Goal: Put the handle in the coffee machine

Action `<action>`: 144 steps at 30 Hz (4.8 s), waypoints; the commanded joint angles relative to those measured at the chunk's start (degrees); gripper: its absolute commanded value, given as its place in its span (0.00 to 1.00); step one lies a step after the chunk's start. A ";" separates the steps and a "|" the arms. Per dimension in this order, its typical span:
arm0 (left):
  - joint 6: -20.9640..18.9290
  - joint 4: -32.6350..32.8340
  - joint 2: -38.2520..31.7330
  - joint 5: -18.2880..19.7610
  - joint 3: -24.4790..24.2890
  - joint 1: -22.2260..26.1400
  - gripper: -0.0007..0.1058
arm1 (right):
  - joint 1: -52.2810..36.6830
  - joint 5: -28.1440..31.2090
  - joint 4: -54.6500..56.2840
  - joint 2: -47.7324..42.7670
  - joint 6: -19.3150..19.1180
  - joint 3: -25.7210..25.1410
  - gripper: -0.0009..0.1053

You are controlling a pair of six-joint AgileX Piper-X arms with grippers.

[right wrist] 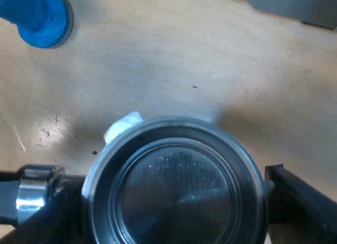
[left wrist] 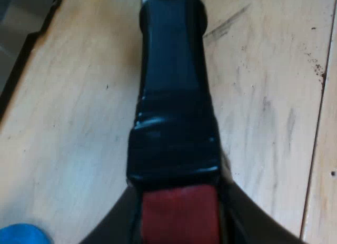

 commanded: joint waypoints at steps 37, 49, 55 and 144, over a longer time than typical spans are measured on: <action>0.21 -6.89 -0.04 4.26 -0.62 -0.18 0.01 | 0.10 2.06 -0.60 -0.84 -1.04 -0.62 0.71; 0.21 -6.68 -0.04 4.40 -0.62 -0.18 0.01 | 0.10 2.07 -5.26 -2.21 -1.91 -1.22 0.71; 0.21 -6.68 -0.04 4.26 -0.62 -0.18 0.01 | 0.10 2.07 -4.94 -2.34 -2.43 -3.45 0.71; 14.07 12.00 -14.12 7.72 -0.62 46.52 0.01 | 23.02 52.41 -74.95 21.81 -19.65 2.93 0.71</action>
